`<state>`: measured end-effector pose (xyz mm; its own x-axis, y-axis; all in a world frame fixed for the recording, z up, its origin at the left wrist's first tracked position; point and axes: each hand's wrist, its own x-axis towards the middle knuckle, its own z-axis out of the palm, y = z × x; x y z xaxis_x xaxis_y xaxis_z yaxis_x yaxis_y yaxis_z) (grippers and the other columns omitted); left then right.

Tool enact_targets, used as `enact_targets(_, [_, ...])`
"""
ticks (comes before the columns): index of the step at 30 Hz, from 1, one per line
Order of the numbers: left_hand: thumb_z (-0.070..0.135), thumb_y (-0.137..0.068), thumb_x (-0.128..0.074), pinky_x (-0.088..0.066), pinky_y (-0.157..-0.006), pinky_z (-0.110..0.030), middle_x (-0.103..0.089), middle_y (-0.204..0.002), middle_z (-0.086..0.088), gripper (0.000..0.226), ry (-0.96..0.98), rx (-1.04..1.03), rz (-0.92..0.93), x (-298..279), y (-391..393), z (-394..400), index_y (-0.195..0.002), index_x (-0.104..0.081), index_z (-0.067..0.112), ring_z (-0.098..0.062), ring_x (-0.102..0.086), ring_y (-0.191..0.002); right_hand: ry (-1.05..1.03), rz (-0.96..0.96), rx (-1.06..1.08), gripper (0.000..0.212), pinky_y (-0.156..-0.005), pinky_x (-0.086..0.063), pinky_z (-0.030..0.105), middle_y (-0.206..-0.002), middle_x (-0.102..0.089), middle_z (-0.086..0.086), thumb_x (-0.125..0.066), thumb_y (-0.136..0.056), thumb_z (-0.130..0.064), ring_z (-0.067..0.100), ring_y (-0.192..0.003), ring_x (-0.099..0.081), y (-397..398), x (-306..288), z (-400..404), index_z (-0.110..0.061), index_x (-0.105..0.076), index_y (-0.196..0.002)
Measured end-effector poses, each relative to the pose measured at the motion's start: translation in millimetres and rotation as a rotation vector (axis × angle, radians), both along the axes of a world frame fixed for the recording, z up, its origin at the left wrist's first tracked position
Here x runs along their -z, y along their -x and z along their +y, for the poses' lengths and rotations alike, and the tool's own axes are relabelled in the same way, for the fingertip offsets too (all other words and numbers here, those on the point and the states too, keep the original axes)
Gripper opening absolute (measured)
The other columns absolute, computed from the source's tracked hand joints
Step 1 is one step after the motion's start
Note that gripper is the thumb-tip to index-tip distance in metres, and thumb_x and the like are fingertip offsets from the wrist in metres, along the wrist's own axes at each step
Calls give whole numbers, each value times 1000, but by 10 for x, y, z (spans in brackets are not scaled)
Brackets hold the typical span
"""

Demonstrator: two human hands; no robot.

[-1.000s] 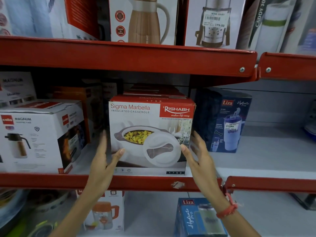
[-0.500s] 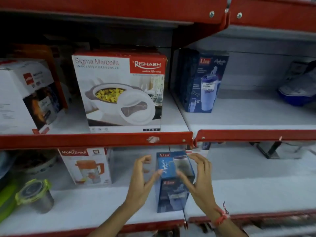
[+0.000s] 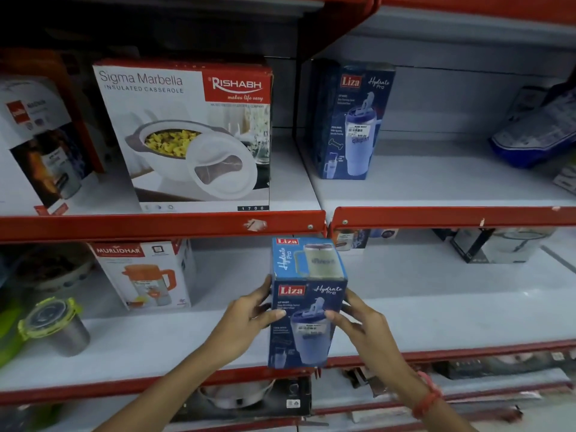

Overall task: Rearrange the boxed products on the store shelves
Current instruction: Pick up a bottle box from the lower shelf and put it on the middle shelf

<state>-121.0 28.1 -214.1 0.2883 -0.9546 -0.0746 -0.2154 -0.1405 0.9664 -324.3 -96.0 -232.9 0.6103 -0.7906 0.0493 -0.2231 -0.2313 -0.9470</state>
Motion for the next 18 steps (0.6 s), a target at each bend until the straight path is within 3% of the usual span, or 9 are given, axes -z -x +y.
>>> enact_targets(3, [24,-88,-60,-59,-85,-29,-62,-128,9,46,-42,11,2,-238,90,83,-132,-49,29,-4,-66,-105,-11,-11,-1,56,-91,-58,31,-127,-68,-9,-64,-89,-25,9,-116,-64,139,-209,104,-28,-46,-142])
enact_targets(5, [23,-89,-59,-59,-82,-26,-63,-121,17,45,-25,-12,-23,-403,181,152,-131,-47,35,5,-66,-99,-10,-32,8,60,-92,-58,38,-123,-71,-10,-64,-83,-33,12,-113,-67,198,-380,193,-32,-47,-141])
enact_targets(8, [37,-81,-61,-56,-92,-33,-62,-127,19,54,54,-40,-56,-745,289,234,-133,-47,39,-5,-61,-115,37,-115,20,62,-88,-60,37,-109,-73,-26,-65,-77,-35,6,-104,-71,259,-722,239,-32,-51,-137])
enact_targets(10, [44,-76,-59,-54,-94,-28,-59,-133,17,62,158,-52,-66,-1017,334,208,-136,-45,38,-5,-57,-122,96,-174,4,58,-85,-61,36,-109,-71,-32,-64,-79,-32,6,-102,-72,266,-1013,200,-27,-54,-136])
enact_targets(12, [38,-79,-57,-54,-82,-14,-63,-128,19,58,286,-69,-47,-1304,364,124,-137,-45,38,1,-60,-115,157,-237,-3,51,-84,-61,37,-118,-72,-21,-63,-84,-26,11,-104,-72,247,-1323,127,-24,-56,-135])
enact_targets(14, [32,-83,-55,-55,-73,-12,-70,-116,18,55,367,-79,-22,-1559,384,9,-137,-45,35,2,-65,-106,214,-302,-4,48,-82,-62,37,-121,-72,-11,-62,-87,-20,13,-104,-72,223,-1624,55,-23,-57,-134])
enact_targets(18, [33,-86,-53,-52,-63,-7,-72,-95,34,44,486,-103,-43,-1962,413,-119,-129,-51,40,10,-67,-92,307,-409,2,45,-83,-61,33,-125,-70,-12,-61,-88,-18,7,-102,-71,229,-2132,-42,-21,-58,-133])
